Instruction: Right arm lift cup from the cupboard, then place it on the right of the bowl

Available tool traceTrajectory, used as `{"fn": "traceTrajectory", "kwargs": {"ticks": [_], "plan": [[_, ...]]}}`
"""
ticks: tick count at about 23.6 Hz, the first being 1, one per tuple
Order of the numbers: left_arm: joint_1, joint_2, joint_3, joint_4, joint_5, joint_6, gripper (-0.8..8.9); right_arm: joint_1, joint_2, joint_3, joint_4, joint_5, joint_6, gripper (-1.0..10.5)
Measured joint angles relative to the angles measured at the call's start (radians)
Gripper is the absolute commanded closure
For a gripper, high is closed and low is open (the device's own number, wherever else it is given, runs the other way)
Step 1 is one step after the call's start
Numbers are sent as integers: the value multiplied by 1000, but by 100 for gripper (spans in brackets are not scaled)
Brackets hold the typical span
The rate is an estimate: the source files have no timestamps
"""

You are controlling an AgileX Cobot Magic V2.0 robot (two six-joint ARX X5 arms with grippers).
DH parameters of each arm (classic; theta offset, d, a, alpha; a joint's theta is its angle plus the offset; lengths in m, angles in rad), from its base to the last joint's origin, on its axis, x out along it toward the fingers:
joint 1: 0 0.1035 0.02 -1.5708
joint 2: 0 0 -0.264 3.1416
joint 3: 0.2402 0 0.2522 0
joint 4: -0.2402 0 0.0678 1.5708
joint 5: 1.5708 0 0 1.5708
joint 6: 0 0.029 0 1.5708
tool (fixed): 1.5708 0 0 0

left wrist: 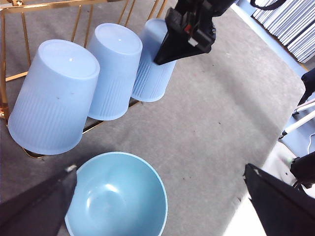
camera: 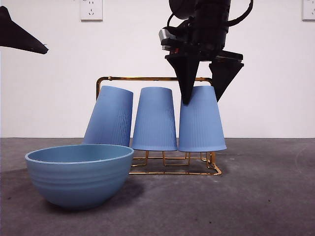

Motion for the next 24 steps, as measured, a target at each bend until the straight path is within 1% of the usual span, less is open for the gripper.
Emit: {"fn": "traceTrajectory", "kwargs": {"ticks": [6, 11, 17, 20, 24], "plan": [[0, 48, 0, 0, 0, 0, 252, 0, -116, 2, -8, -3, 0, 679], [0, 87, 0, -1, 0, 0, 252, 0, -175, 2, -12, -3, 0, 680], [0, 136, 0, -1, 0, -1, 253, 0, -329, -5, -21, -3, 0, 680], [-14, 155, 0, 0, 0, -12, 254, 1, -454, -124, 30, -3, 0, 680], [-53, 186, 0, 0, 12, -26, 256, 1, -658, -403, 215, -56, 0, 681]]}}
